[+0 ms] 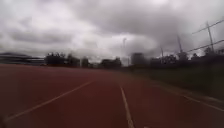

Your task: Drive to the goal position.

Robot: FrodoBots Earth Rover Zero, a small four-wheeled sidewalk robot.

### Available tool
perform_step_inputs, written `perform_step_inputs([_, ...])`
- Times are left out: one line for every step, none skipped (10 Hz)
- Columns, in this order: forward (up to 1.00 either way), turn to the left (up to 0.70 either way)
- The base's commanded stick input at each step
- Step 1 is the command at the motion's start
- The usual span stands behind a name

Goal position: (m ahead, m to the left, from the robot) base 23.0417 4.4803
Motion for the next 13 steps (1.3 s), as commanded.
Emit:
perform_step_inputs([0.70, 0.00])
perform_step_inputs([0.70, 0.00])
perform_step_inputs([0.70, 0.00])
perform_step_inputs([0.70, 0.00])
perform_step_inputs([0.70, 0.00])
perform_step_inputs([0.70, 0.00])
perform_step_inputs([0.70, 0.00])
perform_step_inputs([0.70, 0.00])
perform_step_inputs([0.70, 0.00])
perform_step_inputs([0.70, 0.00])
perform_step_inputs([0.70, 0.00])
perform_step_inputs([0.70, 0.00])
perform_step_inputs([0.70, 0.00])
